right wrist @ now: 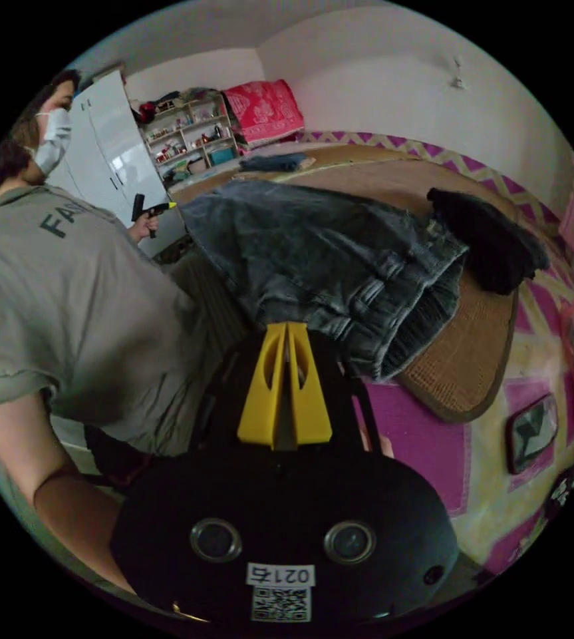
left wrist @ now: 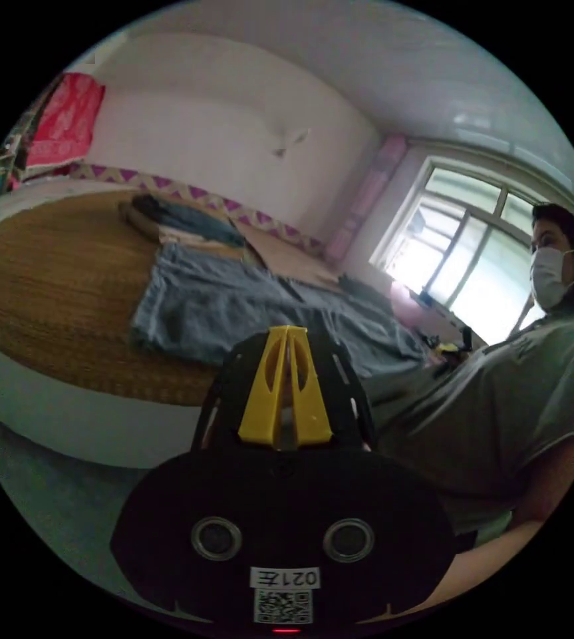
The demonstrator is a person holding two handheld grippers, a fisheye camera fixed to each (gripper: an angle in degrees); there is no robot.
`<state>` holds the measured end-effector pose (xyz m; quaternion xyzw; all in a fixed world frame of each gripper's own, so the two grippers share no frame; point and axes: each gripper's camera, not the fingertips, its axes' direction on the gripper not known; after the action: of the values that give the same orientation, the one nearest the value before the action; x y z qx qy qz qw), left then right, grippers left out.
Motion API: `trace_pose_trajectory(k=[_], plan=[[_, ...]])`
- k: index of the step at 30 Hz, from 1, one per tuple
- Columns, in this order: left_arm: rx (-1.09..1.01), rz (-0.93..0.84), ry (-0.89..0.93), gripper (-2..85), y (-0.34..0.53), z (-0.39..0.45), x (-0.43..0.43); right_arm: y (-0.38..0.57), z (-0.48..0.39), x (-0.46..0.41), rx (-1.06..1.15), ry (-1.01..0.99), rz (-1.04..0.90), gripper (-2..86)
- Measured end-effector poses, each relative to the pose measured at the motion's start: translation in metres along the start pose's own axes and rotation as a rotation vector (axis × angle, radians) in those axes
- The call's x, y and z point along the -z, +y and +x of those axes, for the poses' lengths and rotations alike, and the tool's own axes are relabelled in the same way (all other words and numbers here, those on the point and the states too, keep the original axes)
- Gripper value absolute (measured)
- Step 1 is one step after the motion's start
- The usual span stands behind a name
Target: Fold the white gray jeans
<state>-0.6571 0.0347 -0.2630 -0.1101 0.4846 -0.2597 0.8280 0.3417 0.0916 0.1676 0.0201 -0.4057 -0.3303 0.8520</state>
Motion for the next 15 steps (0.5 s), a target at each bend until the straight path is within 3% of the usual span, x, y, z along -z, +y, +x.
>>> trace_pose_trajectory(k=[2,4,8,10,15], plan=[[0.005,0.035,-0.128,-0.9,-0.019,0.007,-0.004,-0.009,0.007,0.023,-0.015,0.059,0.154,-0.4],[0.005,-0.038,-0.159,-0.8,-0.037,0.008,-0.031,-0.023,0.019,0.016,-0.054,0.106,0.189,-0.3],[0.041,-0.24,-0.34,-0.9,-0.052,-0.004,-0.107,-0.052,0.051,-0.055,-0.183,0.258,0.007,-0.5],[0.054,-0.29,-0.359,-1.0,-0.041,-0.014,-0.125,-0.049,0.059,-0.089,-0.21,0.272,-0.1,-0.5],[0.09,-0.204,-0.302,-0.9,-0.023,-0.016,-0.119,-0.024,0.02,-0.115,-0.129,0.493,0.018,-0.6]])
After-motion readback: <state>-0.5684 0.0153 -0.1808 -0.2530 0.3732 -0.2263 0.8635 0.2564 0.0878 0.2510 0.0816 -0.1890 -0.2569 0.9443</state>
